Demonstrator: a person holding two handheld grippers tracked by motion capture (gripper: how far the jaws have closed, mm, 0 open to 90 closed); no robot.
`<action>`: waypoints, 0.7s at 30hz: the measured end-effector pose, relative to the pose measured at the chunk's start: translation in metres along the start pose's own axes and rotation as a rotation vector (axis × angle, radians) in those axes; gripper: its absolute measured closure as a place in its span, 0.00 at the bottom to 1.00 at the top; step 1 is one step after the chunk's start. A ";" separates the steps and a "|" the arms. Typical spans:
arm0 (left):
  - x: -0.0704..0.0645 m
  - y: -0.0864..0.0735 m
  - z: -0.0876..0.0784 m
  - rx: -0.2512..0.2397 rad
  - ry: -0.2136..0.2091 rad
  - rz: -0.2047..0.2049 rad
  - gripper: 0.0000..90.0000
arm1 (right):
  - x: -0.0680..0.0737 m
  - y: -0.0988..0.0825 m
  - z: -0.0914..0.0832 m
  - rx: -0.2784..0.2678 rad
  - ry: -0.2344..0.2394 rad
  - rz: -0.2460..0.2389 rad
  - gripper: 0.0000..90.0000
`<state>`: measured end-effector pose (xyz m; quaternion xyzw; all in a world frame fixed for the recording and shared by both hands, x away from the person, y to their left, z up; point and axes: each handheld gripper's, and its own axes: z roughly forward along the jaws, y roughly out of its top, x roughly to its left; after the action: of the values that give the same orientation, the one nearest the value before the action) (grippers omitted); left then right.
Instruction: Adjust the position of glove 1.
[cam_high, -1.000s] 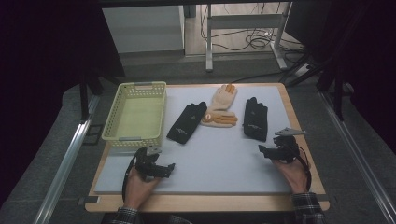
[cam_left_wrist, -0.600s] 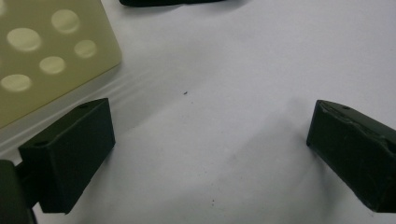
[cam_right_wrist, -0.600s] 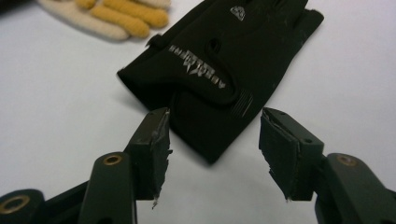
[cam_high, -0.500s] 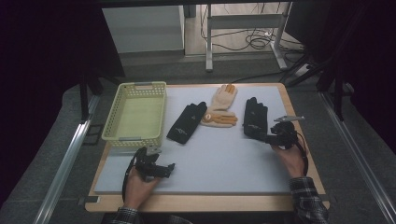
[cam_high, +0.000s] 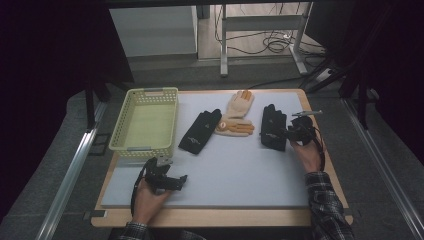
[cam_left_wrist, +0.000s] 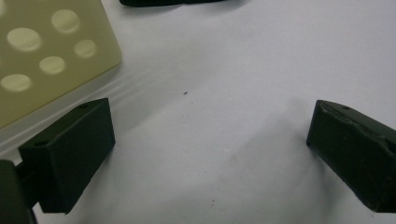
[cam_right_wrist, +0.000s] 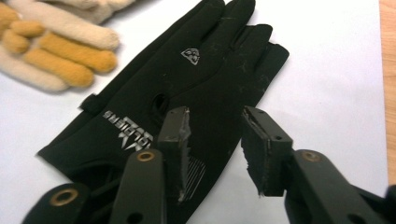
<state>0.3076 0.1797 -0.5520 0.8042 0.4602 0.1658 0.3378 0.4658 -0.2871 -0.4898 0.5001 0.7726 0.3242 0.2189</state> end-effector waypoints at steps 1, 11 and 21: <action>0.000 0.000 0.000 0.000 0.000 0.000 0.02 | 0.000 0.000 0.000 0.000 0.000 0.000 0.68; 0.000 0.000 0.000 0.000 0.000 0.000 0.02 | -0.012 0.001 0.023 0.029 -0.021 0.040 0.63; 0.000 0.000 0.000 0.000 0.000 0.000 0.02 | -0.009 -0.006 0.034 0.020 0.003 0.086 0.82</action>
<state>0.3076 0.1797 -0.5520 0.8043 0.4601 0.1659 0.3376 0.4883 -0.2879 -0.5172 0.5346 0.7538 0.3264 0.1985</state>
